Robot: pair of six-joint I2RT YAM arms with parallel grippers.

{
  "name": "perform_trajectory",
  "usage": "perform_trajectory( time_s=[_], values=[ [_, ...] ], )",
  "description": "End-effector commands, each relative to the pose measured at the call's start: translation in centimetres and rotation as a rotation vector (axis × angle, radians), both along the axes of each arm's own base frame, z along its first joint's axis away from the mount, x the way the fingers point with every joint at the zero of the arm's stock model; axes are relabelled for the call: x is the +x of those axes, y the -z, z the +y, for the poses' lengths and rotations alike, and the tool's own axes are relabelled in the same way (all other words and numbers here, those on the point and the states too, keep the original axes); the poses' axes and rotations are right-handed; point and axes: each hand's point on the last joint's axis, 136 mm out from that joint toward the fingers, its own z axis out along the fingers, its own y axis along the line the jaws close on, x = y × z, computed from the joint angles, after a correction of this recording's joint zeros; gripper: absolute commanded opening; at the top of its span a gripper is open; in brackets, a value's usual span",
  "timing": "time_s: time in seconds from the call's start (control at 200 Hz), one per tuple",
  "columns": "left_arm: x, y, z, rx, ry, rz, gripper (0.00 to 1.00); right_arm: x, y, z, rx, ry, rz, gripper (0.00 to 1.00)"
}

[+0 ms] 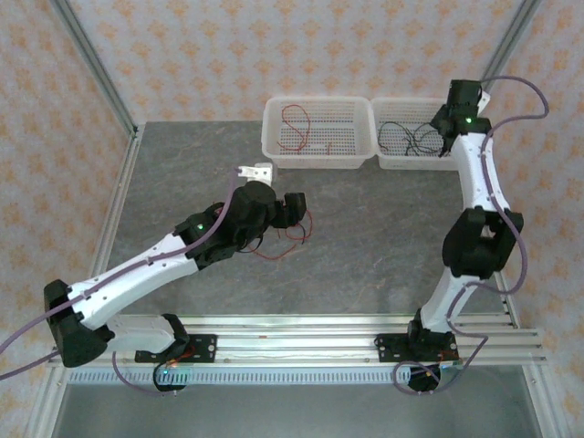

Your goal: Untangle the cables

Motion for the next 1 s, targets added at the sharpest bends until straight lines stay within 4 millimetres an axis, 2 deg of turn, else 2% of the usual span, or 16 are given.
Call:
perform_trajectory(
  time_s=[0.0,0.105,0.215,0.29,0.485,0.611,0.846,0.996],
  values=[
    [0.4,4.2,1.8,0.069,-0.081,0.105,0.77,-1.6,0.2,3.8,0.024,-0.096,-0.021,0.59],
    [1.2,7.3,2.3,0.096,-0.101,0.172,0.72,-3.7,0.6,6.7,0.036,-0.167,-0.019,0.59],
    [2.1,10.2,2.3,0.099,-0.103,0.229,0.65,-5.8,1.4,8.9,0.050,-0.219,-0.013,0.59],
    [2.5,12.2,2.3,0.104,-0.107,0.263,0.65,-7.3,1.8,10.3,0.060,-0.256,-0.013,0.59],
    [3.8,15.9,2.1,0.108,-0.116,0.323,0.64,-10.6,3.3,13.5,0.088,-0.364,0.002,0.58],
    [4.7,18.1,2.2,0.109,-0.128,0.364,0.59,-12.2,4.7,15.7,0.100,-0.436,0.031,0.56],
    [5.8,21.5,2.2,0.117,-0.145,0.418,0.50,-14.0,7.3,17.5,0.119,-0.482,0.075,0.50],
    [6.4,22.9,2.8,0.150,-0.175,0.435,0.46,-14.7,7.8,17.9,0.138,-0.490,0.075,0.47]
  ],
)
